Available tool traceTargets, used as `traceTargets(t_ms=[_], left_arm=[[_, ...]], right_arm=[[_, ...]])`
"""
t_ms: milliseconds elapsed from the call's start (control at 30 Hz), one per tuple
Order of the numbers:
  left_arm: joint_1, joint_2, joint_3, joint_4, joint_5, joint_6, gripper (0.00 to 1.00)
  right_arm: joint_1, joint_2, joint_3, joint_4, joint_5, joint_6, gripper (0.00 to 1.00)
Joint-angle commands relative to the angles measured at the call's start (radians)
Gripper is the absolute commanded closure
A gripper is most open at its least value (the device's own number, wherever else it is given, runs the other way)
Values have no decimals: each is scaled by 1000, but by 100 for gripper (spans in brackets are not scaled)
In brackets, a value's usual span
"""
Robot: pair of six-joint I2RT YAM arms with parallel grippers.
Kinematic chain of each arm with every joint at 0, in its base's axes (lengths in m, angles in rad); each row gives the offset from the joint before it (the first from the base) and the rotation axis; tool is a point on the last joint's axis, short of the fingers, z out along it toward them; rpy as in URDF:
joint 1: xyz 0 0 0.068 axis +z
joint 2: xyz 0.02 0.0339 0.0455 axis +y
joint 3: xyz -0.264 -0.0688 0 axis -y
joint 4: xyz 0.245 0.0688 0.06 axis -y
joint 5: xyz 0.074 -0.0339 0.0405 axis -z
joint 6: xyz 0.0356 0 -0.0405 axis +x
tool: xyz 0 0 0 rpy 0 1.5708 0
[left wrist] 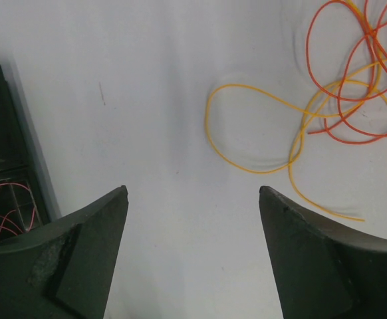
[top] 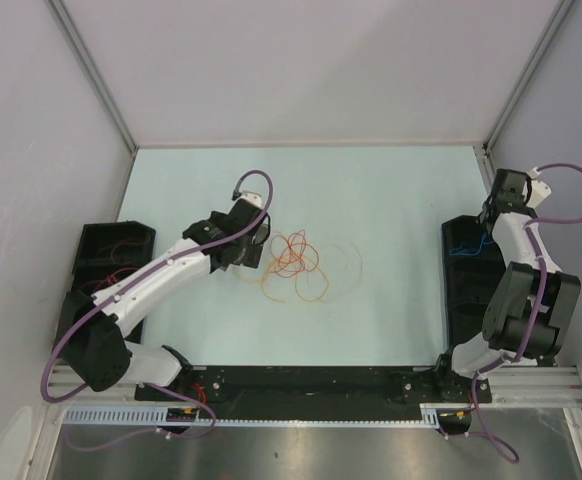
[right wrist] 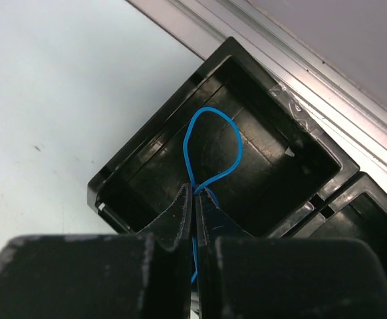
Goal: Untangle the cables
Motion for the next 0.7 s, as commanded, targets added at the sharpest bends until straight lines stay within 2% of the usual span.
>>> traceTargets(t_ms=[0,100,167,200,267,300,333,400,667], left_arm=[[6,-21,6,16,-94,-3,14],[4,-65,-17,65,-50,4,10],[4,-111,-46,119,-30,12,5],[6,-127,-56,136,-21,21,4],[7,-165,-81,172,14,47,0],[6,-165,-78,165,19,58,0],[6,-159,-69,130,13,69,0],[6,-141,-52,107,-11,72,0],[6,-176,-84,143,60,103,0]], right_arm=[[-31,36,-3,43,-25,70,100],[-50,52,-3,36,-56,87,99],[-66,59,-3,36,-94,95,89],[-73,58,-3,36,-109,99,73],[-80,49,-3,39,-132,102,57],[-82,41,-3,39,-133,104,45],[-82,26,-3,37,-136,105,41],[-85,6,-3,34,-134,107,35],[-85,-115,-3,19,-166,98,31]])
